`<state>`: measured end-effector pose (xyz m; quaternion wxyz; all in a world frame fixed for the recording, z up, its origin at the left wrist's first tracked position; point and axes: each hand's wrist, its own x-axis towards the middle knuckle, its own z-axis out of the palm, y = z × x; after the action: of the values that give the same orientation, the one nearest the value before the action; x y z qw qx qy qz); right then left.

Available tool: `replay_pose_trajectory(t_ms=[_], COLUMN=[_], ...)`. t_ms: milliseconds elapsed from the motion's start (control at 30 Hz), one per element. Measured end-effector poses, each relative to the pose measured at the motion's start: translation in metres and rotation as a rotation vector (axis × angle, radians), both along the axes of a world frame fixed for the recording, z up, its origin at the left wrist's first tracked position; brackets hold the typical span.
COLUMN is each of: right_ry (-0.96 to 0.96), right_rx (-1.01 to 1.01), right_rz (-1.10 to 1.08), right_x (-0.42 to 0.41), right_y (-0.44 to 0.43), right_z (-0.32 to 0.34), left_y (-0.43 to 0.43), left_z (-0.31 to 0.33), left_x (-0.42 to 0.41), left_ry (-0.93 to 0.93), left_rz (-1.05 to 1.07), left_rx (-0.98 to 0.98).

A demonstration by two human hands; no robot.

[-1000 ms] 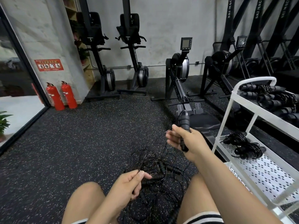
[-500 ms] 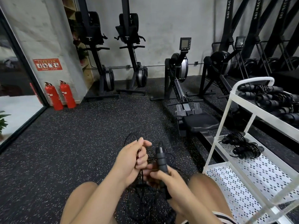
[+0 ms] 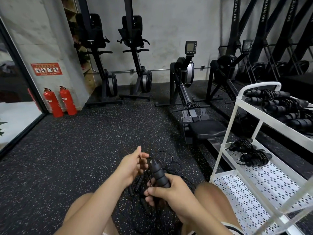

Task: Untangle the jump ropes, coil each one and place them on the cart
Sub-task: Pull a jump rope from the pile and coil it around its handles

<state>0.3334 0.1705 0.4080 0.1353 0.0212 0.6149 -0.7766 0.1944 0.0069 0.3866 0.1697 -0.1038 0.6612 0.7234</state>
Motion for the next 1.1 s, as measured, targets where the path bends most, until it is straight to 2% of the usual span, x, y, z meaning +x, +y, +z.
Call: replay_pose_trajectory(t_ms=[167,300,433,600,767,1033,1100], right_ry=[0.026,0.031,0.046,0.025,-0.004,-0.027,-0.032], right_rx=[-0.097,-0.153,-0.186,-0.216,-0.233,-0.202,-0.212], right_rz=[-0.062,-0.193,-0.273,-0.317,-0.278,-0.06,-0.061], right_x=[-0.017,-0.037,-0.058,-0.083,-0.088,-0.037,-0.027], right_y=[0.008,0.018,0.033,0.045,0.05,0.036,0.033], right_z=[0.032,0.061,0.081,0.091,0.072,0.015,0.0], left_y=[0.007,0.015,0.013,0.017,0.023,0.022,0.022], left_z=[-0.019,-0.014,-0.02,-0.005,0.023,0.068,0.072], left_x=[0.037,0.078,0.094,0.103,0.113,0.099,0.09], left_ry=[0.005,0.111,0.164,0.421,0.548,0.521,0.485], left_rz=[-0.205,-0.406,-0.434,-0.548,-0.513,-0.289,-0.243], left_rx=[-0.166,-0.16,-0.27,-0.454,-0.354,-0.131,-0.069])
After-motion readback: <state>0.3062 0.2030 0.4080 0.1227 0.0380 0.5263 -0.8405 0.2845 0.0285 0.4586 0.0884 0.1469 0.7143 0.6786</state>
